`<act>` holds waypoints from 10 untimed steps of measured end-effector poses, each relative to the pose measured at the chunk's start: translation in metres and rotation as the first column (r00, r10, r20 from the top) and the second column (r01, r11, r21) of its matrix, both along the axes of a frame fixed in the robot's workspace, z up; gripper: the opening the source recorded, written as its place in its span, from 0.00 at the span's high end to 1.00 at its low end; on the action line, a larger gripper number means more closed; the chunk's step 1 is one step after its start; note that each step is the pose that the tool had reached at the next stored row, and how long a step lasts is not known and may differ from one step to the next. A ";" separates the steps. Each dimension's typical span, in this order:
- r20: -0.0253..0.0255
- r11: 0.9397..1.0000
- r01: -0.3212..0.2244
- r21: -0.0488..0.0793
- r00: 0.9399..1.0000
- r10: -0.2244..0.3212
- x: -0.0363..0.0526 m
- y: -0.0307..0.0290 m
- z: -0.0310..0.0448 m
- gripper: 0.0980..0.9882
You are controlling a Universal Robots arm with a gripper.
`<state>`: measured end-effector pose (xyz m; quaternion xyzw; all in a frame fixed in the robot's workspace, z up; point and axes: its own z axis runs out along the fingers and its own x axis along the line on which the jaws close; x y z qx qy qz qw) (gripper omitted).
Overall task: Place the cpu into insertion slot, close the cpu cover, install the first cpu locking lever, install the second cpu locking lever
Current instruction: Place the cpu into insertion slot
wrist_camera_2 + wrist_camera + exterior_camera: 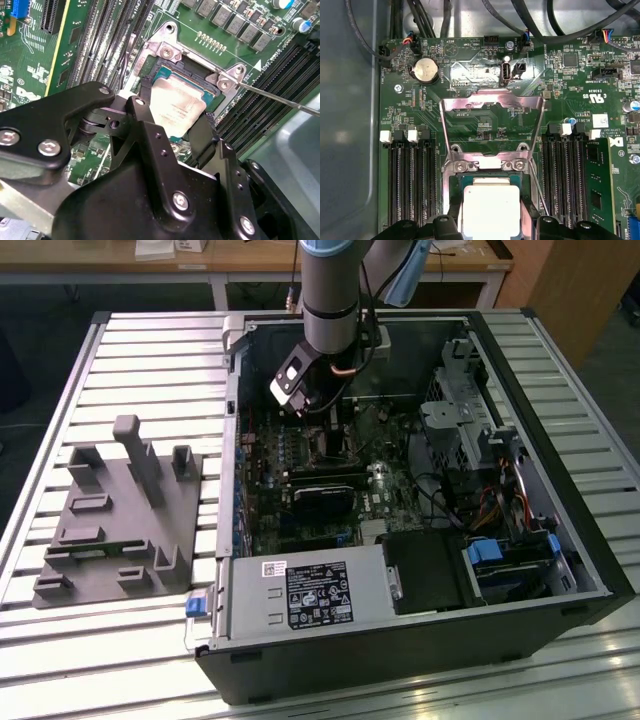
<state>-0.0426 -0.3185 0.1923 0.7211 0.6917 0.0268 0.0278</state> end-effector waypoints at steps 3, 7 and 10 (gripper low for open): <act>0.000 1.000 0.000 0.000 1.000 0.000 0.0000 0.0000 -0.0001 0.50; 0.000 1.000 0.000 0.000 1.000 0.000 0.0000 0.0001 -0.0002 0.50; 0.000 1.000 0.000 0.001 1.000 0.000 0.0000 0.0002 0.0013 0.50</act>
